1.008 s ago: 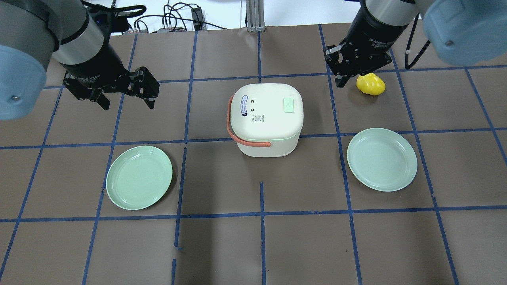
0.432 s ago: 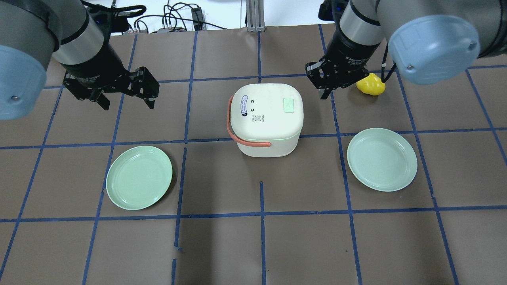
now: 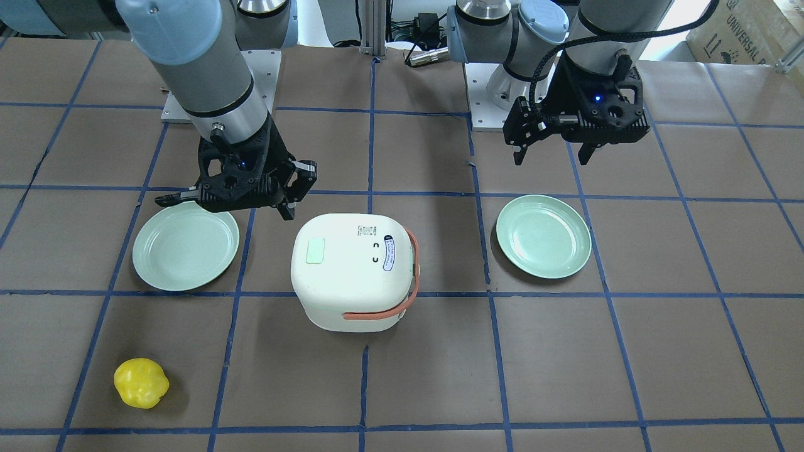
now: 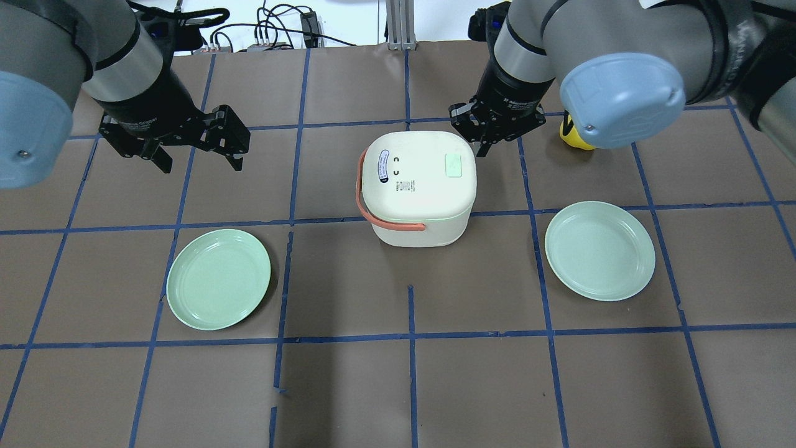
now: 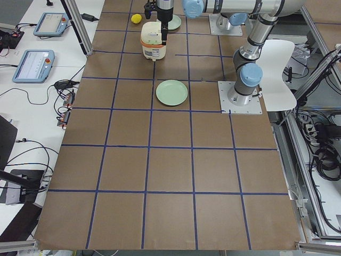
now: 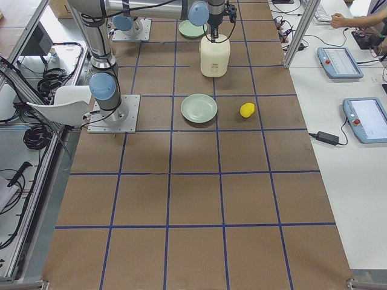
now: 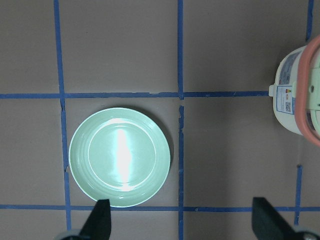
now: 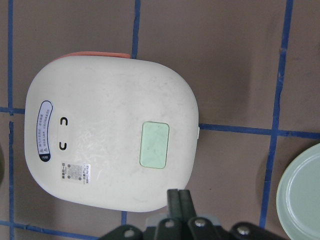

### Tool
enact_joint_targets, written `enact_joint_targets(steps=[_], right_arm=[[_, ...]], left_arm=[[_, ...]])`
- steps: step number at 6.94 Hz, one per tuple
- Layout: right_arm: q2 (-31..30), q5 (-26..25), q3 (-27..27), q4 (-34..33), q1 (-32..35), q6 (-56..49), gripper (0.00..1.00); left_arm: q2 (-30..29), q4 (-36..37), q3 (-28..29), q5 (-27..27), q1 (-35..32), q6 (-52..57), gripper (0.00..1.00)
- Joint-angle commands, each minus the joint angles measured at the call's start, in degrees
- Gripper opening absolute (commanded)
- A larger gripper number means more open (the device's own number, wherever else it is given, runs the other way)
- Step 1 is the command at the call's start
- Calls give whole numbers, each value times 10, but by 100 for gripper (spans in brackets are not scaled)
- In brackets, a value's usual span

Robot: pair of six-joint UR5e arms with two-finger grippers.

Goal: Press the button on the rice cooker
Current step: 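Move the right gripper over the white rice cooker's lid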

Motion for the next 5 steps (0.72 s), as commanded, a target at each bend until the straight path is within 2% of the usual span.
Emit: enact_joint_targets(steps=[1, 3, 5], right_arm=[[11, -5, 1, -8, 5, 2, 5], [26, -8, 0, -21, 8, 4, 5], [28, -41, 0, -22, 10, 3, 5]], left_arm=[[0, 0, 0, 0, 0, 0, 100], [0, 0, 0, 0, 0, 0, 100], [0, 0, 0, 0, 0, 0, 100]])
